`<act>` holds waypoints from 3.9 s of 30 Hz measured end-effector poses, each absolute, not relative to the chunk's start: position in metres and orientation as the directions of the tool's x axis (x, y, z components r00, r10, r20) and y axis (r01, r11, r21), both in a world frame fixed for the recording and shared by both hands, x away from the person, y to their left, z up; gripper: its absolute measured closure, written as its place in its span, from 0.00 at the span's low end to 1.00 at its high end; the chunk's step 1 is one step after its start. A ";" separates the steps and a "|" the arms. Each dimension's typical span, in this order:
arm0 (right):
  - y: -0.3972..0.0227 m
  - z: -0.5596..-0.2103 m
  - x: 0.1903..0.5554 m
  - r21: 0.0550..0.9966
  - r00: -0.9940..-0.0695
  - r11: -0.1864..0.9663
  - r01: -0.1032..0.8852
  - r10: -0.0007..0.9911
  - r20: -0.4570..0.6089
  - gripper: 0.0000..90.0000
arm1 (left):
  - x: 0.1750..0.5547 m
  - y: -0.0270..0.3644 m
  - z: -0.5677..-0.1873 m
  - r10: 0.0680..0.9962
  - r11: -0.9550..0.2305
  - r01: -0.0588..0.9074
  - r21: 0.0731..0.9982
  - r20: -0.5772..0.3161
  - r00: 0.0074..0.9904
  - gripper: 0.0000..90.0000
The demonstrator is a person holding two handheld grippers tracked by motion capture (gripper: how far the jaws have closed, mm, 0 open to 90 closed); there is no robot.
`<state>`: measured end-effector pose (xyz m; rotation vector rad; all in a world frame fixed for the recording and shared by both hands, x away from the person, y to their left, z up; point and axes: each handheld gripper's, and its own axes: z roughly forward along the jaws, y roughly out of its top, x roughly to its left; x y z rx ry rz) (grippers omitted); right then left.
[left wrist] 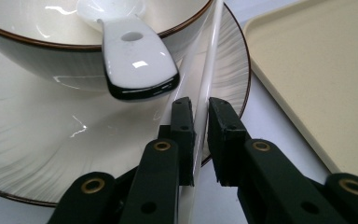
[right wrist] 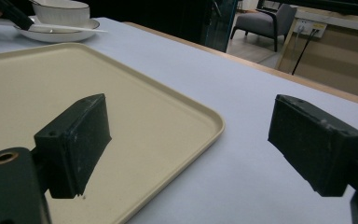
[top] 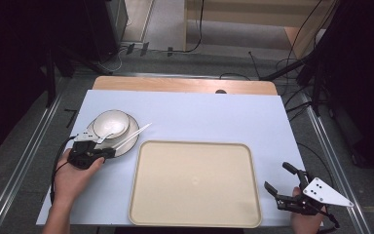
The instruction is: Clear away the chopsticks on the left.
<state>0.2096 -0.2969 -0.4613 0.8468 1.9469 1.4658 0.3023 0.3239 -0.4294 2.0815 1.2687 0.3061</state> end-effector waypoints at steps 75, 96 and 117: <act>-0.300 -0.462 0.210 0.969 -0.644 0.196 0.149 0.763 -0.055 0.14 | 0.212 0.210 -0.460 0.858 -0.174 0.759 0.627 -0.281 0.429 0.95; -0.301 -0.461 0.209 0.969 -0.644 0.196 0.149 0.763 -0.055 0.14 | 0.220 0.209 -0.452 0.841 -0.162 0.731 0.663 -0.295 0.454 0.88; -0.300 -0.463 0.211 0.969 -0.653 0.198 0.151 0.755 -0.053 0.14 | 0.296 0.155 -0.459 0.813 -0.260 0.740 0.620 -0.273 0.514 1.00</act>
